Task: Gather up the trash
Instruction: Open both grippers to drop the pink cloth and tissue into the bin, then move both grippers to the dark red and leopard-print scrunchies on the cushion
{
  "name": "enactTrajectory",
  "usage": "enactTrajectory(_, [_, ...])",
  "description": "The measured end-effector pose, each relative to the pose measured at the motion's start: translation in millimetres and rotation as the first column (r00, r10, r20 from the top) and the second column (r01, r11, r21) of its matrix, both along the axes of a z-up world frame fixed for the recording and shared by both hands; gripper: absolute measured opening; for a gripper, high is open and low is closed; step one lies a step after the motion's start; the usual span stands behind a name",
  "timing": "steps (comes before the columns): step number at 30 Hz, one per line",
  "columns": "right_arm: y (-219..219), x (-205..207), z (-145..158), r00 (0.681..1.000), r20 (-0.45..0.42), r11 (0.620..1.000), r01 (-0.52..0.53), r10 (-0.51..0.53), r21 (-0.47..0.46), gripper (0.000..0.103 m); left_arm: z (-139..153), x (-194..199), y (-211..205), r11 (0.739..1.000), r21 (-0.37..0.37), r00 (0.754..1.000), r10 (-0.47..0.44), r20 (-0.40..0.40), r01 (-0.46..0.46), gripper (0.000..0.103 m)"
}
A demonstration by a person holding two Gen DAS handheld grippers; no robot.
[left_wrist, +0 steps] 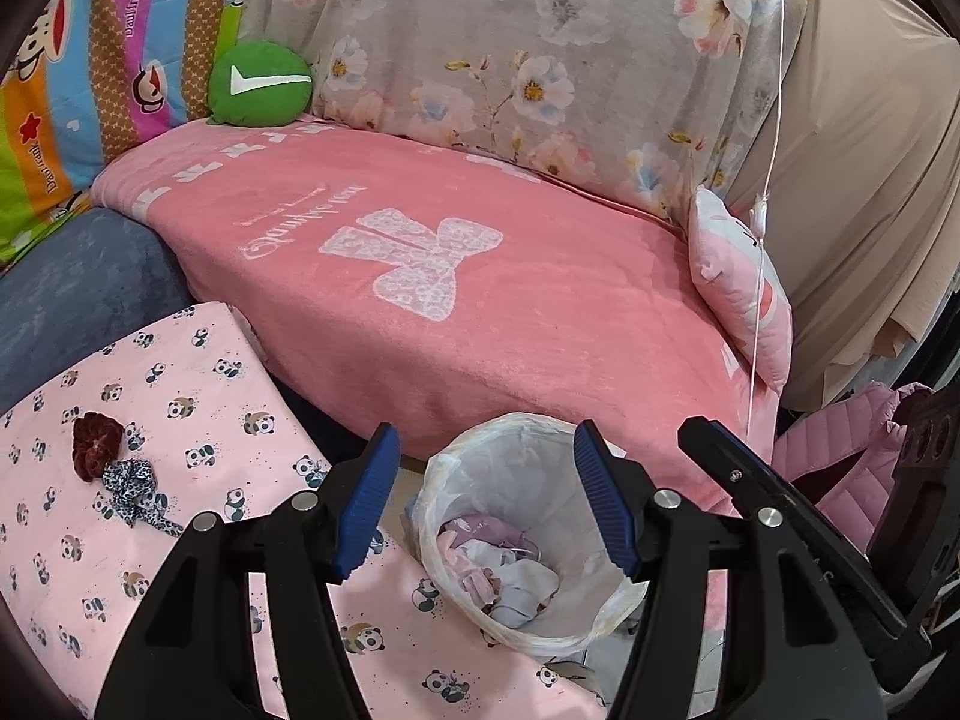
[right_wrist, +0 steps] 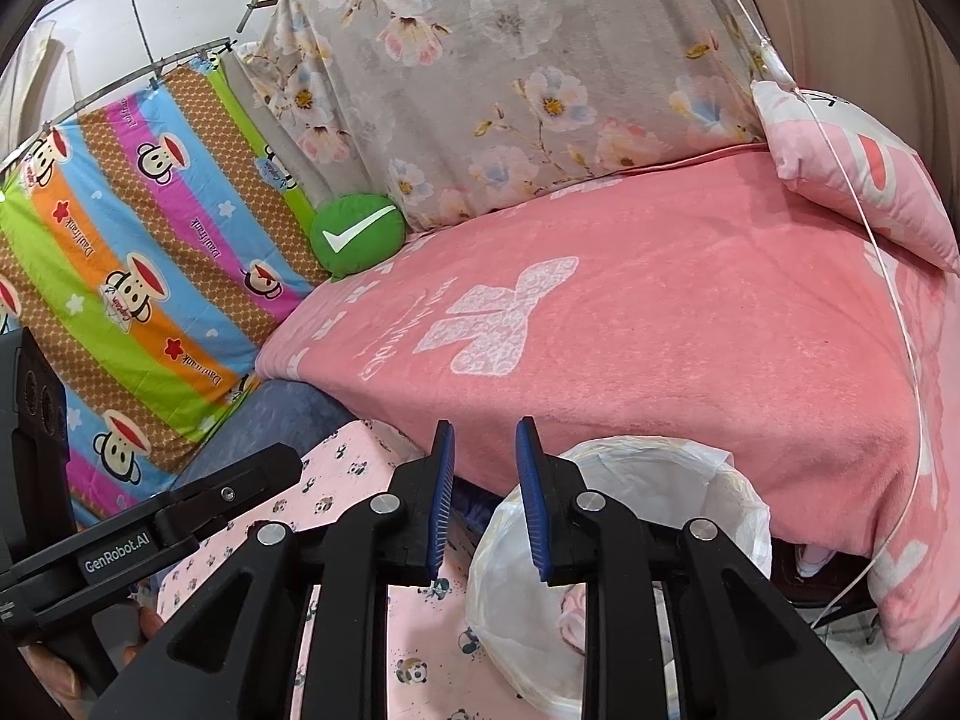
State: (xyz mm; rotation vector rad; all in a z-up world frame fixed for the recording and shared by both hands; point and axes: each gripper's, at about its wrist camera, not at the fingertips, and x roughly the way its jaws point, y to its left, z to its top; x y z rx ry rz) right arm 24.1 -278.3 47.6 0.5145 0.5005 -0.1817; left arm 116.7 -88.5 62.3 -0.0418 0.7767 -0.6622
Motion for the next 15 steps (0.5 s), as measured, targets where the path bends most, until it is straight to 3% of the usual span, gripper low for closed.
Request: enactTrajectory(15, [63,29,-1,0.992,-0.039,0.991,-0.124,0.122,-0.052,0.033,-15,14,67,0.99,0.012,0.99,0.137,-0.021,-0.137,0.058])
